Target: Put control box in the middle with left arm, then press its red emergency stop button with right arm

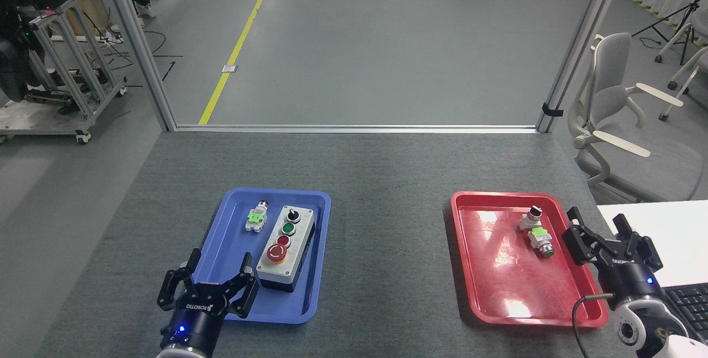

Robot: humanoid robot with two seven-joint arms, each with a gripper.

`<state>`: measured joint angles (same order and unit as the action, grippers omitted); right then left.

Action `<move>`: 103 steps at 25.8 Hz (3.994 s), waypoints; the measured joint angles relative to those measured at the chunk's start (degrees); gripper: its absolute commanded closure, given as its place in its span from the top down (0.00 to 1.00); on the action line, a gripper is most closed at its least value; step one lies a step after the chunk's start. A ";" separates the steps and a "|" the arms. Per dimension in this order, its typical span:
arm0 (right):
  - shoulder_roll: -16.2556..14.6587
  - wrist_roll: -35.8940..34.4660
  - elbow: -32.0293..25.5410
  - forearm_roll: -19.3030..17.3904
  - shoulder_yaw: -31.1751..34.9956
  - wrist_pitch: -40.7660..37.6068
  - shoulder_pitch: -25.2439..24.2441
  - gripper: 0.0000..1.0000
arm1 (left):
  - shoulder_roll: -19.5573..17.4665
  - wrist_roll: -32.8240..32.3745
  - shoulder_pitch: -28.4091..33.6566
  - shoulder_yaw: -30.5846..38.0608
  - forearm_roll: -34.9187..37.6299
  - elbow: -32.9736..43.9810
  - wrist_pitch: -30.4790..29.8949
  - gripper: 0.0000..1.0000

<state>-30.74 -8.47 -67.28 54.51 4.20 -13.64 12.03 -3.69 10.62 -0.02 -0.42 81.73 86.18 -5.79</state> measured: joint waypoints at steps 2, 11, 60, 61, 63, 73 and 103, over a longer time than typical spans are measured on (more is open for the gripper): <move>0.06 -0.19 0.01 -0.11 0.02 0.03 0.02 1.00 | 0.00 -0.01 0.08 -0.01 0.00 0.08 0.05 0.99; 0.64 -0.70 0.27 -0.84 0.27 0.92 0.06 1.00 | 0.00 -0.16 -0.28 -0.02 0.10 -0.10 0.40 0.99; 4.44 -0.75 2.16 -1.13 2.31 -5.40 2.86 1.00 | 0.16 0.03 1.28 -0.28 0.02 1.48 -3.21 0.99; 4.50 -0.62 2.04 -1.14 1.80 -5.67 2.99 1.00 | 0.15 0.02 1.35 -0.28 0.03 1.51 -3.22 0.99; 4.62 -0.48 1.72 -1.14 1.00 -5.98 3.05 1.00 | 0.13 0.02 1.51 -0.28 0.07 1.52 -3.23 0.99; 5.55 -0.20 -0.34 -1.00 -0.01 -5.77 2.20 1.00 | -0.06 0.33 1.17 -0.23 0.04 1.46 -3.32 0.99; 4.15 0.01 -0.85 -1.26 -0.08 -1.92 -0.40 1.00 | -0.25 3.20 0.14 -2.91 1.62 -2.50 -2.35 0.99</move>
<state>-26.59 -8.47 -68.13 53.25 4.13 -15.56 11.62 -3.94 13.82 0.12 -3.33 83.35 83.68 -8.14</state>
